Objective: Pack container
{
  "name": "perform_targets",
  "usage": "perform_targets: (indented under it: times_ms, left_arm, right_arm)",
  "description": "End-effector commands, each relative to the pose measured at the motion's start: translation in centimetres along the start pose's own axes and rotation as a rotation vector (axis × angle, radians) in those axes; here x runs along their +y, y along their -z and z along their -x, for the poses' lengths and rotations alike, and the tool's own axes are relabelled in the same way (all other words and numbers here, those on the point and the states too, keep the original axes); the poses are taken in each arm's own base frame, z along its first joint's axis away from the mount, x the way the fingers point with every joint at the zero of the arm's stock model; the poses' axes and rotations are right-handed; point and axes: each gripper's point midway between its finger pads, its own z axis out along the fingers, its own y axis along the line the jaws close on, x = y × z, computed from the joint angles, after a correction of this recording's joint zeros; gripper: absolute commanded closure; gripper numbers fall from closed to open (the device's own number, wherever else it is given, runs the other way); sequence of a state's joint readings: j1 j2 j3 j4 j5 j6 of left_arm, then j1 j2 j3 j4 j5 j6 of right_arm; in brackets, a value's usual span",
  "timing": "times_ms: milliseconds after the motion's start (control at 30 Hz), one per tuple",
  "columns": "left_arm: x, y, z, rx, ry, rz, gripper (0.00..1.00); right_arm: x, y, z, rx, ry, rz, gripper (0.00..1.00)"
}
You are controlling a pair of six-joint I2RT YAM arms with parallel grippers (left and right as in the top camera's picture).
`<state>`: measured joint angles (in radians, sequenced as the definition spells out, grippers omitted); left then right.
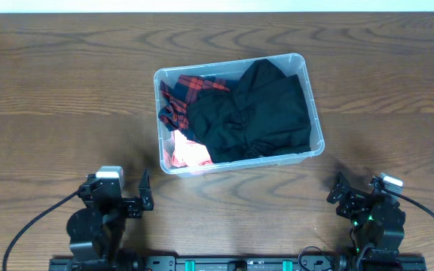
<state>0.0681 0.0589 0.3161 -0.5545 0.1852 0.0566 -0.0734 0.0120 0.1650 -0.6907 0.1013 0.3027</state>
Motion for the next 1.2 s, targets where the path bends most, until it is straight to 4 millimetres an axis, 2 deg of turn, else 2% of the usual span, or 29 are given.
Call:
perform_targets:
  times_ms: [0,400,1167]
  left_arm:
    - [-0.4,-0.8,-0.8,-0.019,0.002,-0.027,0.02]
    - [-0.7,-2.9,-4.2,0.018,0.0,-0.049,0.02]
    - [-0.7,-3.0,-4.1,0.016,-0.001,-0.052,0.02]
  right_arm:
    - [0.2,-0.1,-0.2,0.002,0.013,0.009,0.01]
    - [0.2,0.0,-0.2,0.002,0.013,0.009,0.01]
    - [0.2,0.0,-0.2,0.002,0.013,0.009,0.01]
